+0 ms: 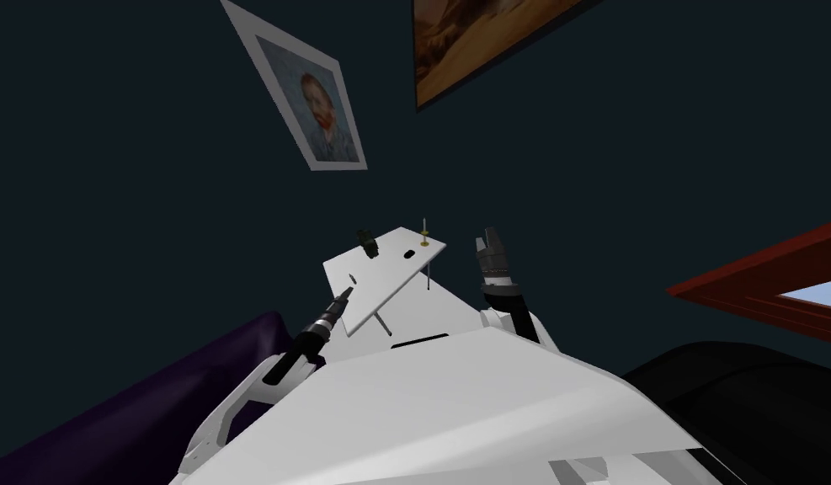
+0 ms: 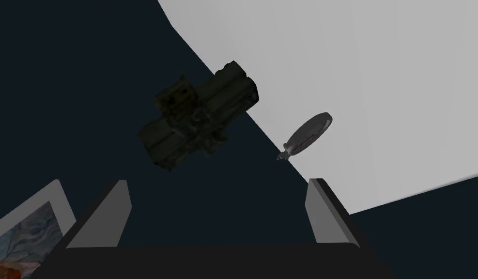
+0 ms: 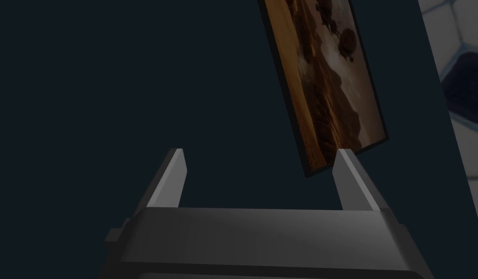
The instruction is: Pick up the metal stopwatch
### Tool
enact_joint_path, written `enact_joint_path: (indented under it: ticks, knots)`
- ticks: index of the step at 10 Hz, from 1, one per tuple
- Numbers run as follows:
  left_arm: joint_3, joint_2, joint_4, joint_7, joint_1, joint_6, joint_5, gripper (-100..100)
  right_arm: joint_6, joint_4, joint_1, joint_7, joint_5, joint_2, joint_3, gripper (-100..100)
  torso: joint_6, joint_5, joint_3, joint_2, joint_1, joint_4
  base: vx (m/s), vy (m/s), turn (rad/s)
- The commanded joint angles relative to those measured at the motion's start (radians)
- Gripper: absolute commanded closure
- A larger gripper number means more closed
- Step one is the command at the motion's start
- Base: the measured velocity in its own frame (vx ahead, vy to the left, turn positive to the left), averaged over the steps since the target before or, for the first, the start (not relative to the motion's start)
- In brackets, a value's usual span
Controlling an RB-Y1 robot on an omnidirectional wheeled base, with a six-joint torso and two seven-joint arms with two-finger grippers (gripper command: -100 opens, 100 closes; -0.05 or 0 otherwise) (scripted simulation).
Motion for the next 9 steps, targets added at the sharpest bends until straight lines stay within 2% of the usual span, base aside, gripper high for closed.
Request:
enact_joint_path:
  ticks: [1,3,4,5,6,7,8,9]
  knots:
    - [-0.003,0.035,0.011,-0.004,0.002,0.025,0.009,-100,0.0,0.0,0.0,0.0,0.0,0.0,0.0,0,0.0,0.0,0.0,0.0,0.0,0.0,0.031,-0.04,-0.084]
    - [-0.017,0.104,0.071,-0.014,0.001,0.083,0.037,-100,0.0,0.0,0.0,0.0,0.0,0.0,0.0,0,0.0,0.0,0.0,0.0,0.001,0.0,0.042,-0.052,-0.179]
    - [-0.017,0.111,0.071,-0.014,0.001,0.083,0.037,-100,0.0,0.0,0.0,0.0,0.0,0.0,0.0,0,0.0,0.0,-0.001,-0.001,-0.001,0.0,0.038,-0.05,-0.074]
    - [-0.023,0.141,0.098,-0.017,0.001,0.111,0.051,-100,0.0,0.0,0.0,0.0,0.0,0.0,0.0,0,-0.001,0.0,0.0,0.0,0.0,0.0,0.032,-0.057,-0.117]
    - [-0.023,0.147,0.101,-0.017,0.001,0.111,0.051,-100,0.0,0.0,0.0,0.0,0.0,0.0,0.0,0,0.0,0.0,0.0,0.0,0.0,0.0,0.027,-0.042,-0.078]
    - [-0.028,0.183,0.131,-0.02,0.002,0.139,0.064,-100,0.0,0.0,0.0,0.0,0.0,0.0,0.0,0,-0.001,0.0,0.0,0.0,0.0,0.0,0.04,-0.045,-0.126]
    - [-0.028,0.183,0.131,-0.02,0.002,0.139,0.064,-100,0.0,0.0,0.0,0.0,0.0,0.0,0.0,0,-0.001,0.0,0.0,0.0,0.0,0.0,0.035,-0.031,-0.087]
    - [-0.033,0.216,0.161,-0.023,0.002,0.165,0.077,-100,0.0,0.0,0.0,0.0,0.0,0.0,0.0,0,-0.001,0.0,0.0,0.0,0.001,0.0,0.045,-0.042,-0.152]
